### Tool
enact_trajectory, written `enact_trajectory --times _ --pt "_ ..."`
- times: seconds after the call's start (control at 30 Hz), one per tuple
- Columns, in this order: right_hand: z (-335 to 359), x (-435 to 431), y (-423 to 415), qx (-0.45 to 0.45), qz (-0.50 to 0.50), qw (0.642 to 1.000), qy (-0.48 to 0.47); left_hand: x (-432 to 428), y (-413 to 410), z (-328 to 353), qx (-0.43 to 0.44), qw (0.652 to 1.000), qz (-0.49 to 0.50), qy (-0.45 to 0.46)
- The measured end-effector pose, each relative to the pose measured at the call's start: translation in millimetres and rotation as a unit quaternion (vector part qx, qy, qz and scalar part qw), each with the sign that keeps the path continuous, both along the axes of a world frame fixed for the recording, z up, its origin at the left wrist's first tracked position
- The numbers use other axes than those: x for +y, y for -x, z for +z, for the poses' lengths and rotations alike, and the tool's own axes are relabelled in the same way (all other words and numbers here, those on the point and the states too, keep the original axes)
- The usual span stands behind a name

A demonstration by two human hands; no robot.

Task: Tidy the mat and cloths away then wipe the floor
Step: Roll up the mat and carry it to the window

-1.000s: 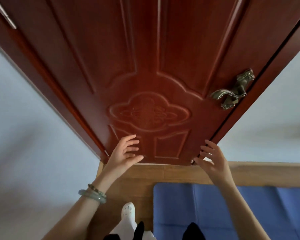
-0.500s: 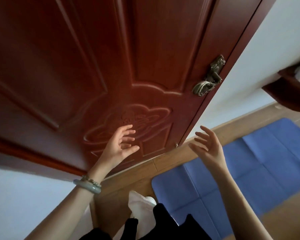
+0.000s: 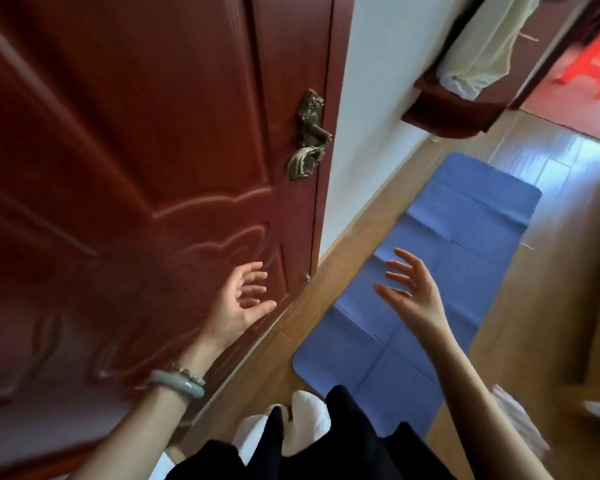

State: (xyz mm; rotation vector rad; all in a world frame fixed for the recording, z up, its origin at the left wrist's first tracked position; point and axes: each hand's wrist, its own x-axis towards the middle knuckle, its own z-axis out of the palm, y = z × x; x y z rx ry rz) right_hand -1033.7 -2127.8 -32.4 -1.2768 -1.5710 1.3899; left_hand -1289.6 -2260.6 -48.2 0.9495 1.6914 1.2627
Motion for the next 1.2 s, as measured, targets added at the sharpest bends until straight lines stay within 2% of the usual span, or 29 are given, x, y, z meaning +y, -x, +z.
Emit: enact_trajectory --times 0.13,0.27,0.53,0.73,0.93,1.2 --pt "-17 -40 -38 -0.027 -0.115 0.993 0.008 12 -5 -19 0.007 0.996 -0.082 0.019" --pt "-42 -86 -74 -0.054 -0.178 0.982 0.017 15 -18 -45 0.024 0.988 -0.146 0.041" --pt "-97 -143 -149 -0.129 -0.245 0.960 0.051 14 -67 -111 0.080 0.957 -0.247 0.129" --pt "-158 -155 -191 -0.157 -0.252 0.954 0.051 26 -97 -185 0.125 0.939 -0.272 0.171" --pt "-247 -141 -211 -0.166 -0.246 0.954 0.053 54 -108 -272 0.108 0.946 -0.247 0.182" --pt "-418 -89 -218 -0.170 -0.263 0.948 0.051 119 -117 -435 0.106 0.941 -0.283 0.151"
